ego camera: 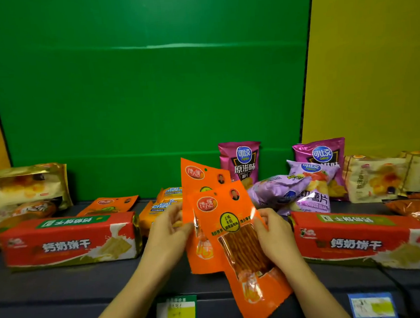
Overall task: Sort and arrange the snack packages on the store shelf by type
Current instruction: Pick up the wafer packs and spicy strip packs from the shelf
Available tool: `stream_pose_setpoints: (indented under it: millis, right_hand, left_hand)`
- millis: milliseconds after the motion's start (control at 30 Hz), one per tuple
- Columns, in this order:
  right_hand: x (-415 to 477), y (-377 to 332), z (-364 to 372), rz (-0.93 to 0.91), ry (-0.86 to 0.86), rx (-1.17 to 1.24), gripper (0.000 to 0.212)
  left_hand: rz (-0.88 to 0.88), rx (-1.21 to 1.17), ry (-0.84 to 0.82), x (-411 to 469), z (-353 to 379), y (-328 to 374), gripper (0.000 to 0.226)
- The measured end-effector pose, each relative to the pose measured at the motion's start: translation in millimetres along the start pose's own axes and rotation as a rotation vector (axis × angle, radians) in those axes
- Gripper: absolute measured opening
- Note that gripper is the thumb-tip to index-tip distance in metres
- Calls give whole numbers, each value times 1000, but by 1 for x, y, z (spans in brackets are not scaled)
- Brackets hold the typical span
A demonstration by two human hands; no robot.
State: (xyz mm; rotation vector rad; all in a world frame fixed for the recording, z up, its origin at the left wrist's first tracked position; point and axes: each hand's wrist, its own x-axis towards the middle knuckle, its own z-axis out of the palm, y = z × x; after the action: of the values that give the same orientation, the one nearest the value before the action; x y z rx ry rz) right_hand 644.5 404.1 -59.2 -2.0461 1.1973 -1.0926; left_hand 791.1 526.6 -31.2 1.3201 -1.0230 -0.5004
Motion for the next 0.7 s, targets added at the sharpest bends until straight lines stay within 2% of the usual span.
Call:
stream_pose_setpoints:
  millis: [133, 200, 267, 367, 467, 600, 700]
  right_hand:
    - [2, -4, -4, -1, -59, 198, 11]
    - [4, -8, -5, -23, -77, 230, 14]
    - [8, -15, -7, -30, -103, 259, 17]
    - [15, -31, -6, -15, -143, 346, 10]
    - [24, -50, -1, -6, -162, 393, 19]
    - [40, -80, 13, 1, -154, 475, 21]
    - [53, -105, 30, 41, -134, 570, 23]
  left_hand:
    - [145, 204, 169, -3, -28, 22, 32]
    - [176, 232, 253, -5, -46, 36, 34]
    - [174, 227, 333, -6, -68, 52, 37]
    - [145, 182, 403, -2, -107, 74, 36]
    - [112, 165, 464, 12, -149, 85, 35]
    - [50, 165, 478, 34, -197, 81, 33]
    - [-19, 194, 416, 56, -227, 70, 33]
